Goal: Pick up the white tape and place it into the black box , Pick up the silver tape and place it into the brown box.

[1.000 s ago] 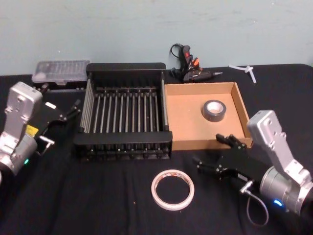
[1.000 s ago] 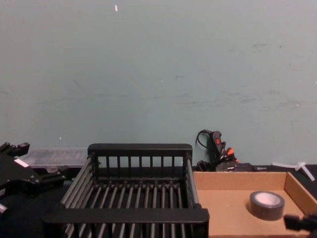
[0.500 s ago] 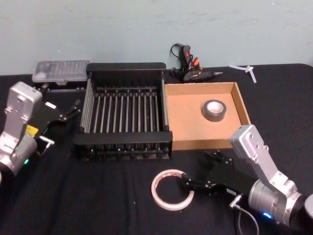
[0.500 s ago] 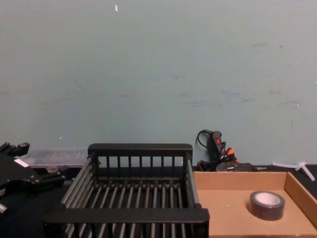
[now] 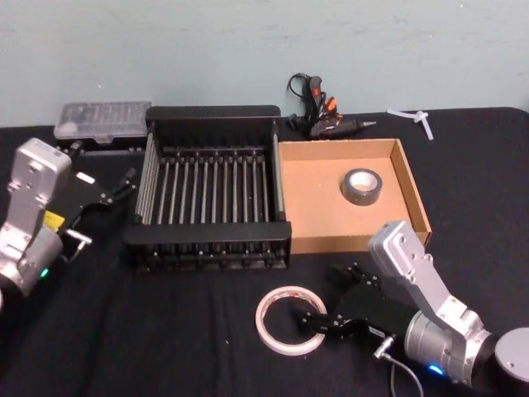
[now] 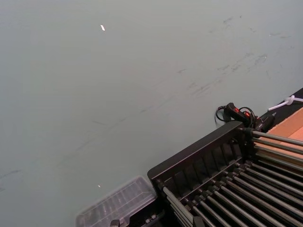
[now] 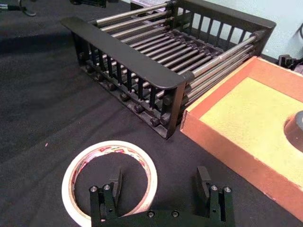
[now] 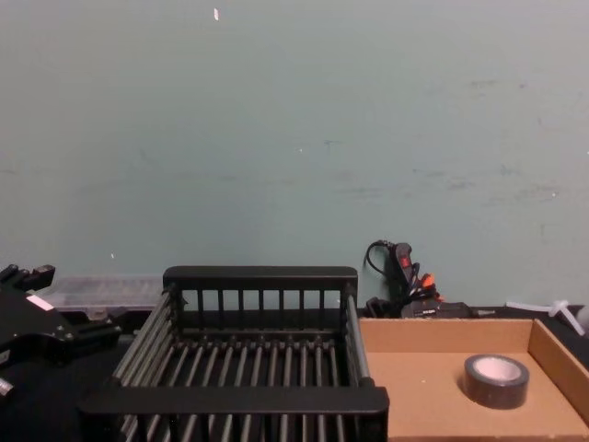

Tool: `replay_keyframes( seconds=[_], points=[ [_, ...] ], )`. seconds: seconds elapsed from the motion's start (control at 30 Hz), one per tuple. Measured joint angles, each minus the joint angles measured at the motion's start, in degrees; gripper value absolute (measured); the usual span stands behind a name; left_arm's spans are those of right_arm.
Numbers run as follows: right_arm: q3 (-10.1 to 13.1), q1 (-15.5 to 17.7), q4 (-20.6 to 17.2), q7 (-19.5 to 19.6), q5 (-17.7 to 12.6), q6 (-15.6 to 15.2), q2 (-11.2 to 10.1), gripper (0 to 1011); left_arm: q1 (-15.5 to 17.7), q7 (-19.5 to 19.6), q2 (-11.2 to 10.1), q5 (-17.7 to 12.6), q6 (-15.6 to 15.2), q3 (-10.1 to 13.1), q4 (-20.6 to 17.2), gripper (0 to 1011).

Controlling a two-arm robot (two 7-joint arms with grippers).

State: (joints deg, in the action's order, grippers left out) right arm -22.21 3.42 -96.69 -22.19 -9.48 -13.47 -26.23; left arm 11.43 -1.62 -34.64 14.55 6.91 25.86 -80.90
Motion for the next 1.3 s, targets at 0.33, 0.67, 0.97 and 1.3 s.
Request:
replay_keyframes(
  seconds=[0.33,0.67,0.97,1.3],
  points=[
    [-0.8,-0.8,1.3,0.0,0.9,0.2,0.6,1002,0.0,0.0,0.0,0.0,0.0,0.0,0.0,1001],
    [-0.9,-1.0,1.6,-0.1,1.0,-0.2,1.0,1002,0.0,0.0,0.0,0.0,0.0,0.0,0.0,1001],
    [-1.0,-1.0,1.9,-0.1,1.1,-0.4,1.1,1002,0.0,0.0,0.0,0.0,0.0,0.0,0.0,1001],
    [-0.9,-1.0,2.1,0.0,1.2,-0.7,1.2,1002,0.0,0.0,0.0,0.0,0.0,0.0,0.0,1001]
  ],
)
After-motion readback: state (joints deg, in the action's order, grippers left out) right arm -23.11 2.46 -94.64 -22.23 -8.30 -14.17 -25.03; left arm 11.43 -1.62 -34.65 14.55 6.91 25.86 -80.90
